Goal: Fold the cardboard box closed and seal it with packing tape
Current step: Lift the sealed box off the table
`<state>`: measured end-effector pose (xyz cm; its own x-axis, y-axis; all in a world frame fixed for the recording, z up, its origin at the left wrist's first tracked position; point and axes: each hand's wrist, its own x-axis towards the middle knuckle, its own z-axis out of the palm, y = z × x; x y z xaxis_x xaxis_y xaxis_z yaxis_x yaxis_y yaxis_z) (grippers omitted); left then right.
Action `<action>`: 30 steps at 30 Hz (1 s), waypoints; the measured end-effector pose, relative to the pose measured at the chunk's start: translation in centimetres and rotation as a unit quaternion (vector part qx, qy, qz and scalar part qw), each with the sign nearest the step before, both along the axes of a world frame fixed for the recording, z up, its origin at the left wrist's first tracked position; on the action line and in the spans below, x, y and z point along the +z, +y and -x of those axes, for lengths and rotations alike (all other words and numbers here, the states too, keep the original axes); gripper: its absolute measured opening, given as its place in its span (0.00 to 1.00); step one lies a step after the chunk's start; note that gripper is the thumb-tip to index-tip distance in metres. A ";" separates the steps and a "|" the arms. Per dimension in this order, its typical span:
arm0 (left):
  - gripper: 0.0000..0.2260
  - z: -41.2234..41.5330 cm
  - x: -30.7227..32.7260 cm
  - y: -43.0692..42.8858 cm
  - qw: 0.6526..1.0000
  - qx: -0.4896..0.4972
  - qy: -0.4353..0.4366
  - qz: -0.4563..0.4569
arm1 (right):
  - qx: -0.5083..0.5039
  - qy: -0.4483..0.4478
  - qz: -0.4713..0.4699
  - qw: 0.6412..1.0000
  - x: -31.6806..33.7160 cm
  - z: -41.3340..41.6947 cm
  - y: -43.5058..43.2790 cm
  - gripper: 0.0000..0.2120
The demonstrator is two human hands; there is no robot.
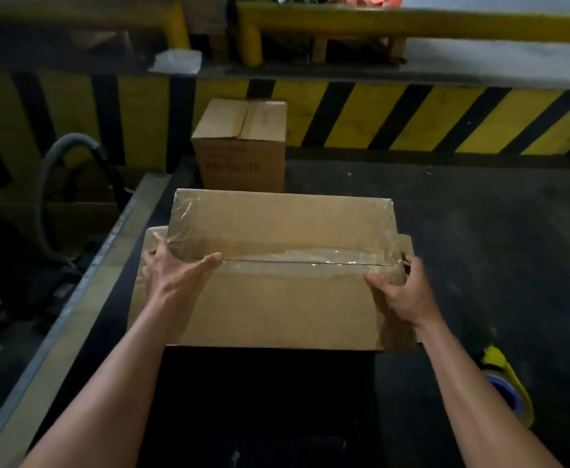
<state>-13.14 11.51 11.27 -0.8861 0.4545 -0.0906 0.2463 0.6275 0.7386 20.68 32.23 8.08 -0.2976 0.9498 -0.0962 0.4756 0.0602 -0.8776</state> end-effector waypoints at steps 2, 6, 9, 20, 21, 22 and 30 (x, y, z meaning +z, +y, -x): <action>0.59 1.3 1.4 0.1 1.000 -0.002 0.000 -0.031 | 0.002 0.012 -0.029 0.999 0.9 0.8 0.4 0.39; 0.54 2.7 3.5 0.1 0.994 0.006 -0.011 -0.113 | 0.068 0.087 -0.021 0.994 3.1 2.3 1.3 0.52; 0.50 3.5 4.3 0.3 0.991 0.010 -0.012 -0.130 | 0.105 0.109 -0.015 0.988 4.5 3.0 1.9 0.54; 0.51 6.4 5.2 1.1 0.953 0.012 -0.144 -0.266 | -0.090 0.189 0.017 0.978 8.8 5.3 3.6 0.48; 0.52 6.5 5.3 1.3 0.949 0.023 -0.145 -0.277 | -0.105 0.191 0.005 0.976 9.3 5.3 3.3 0.43; 0.53 6.3 5.6 1.6 0.951 0.036 -0.141 -0.273 | -0.111 0.185 0.003 0.976 9.5 5.3 3.2 0.39; 0.43 6.2 7.1 2.2 0.964 0.081 -0.098 -0.233 | -0.108 0.206 -0.006 0.972 9.6 4.9 3.7 0.44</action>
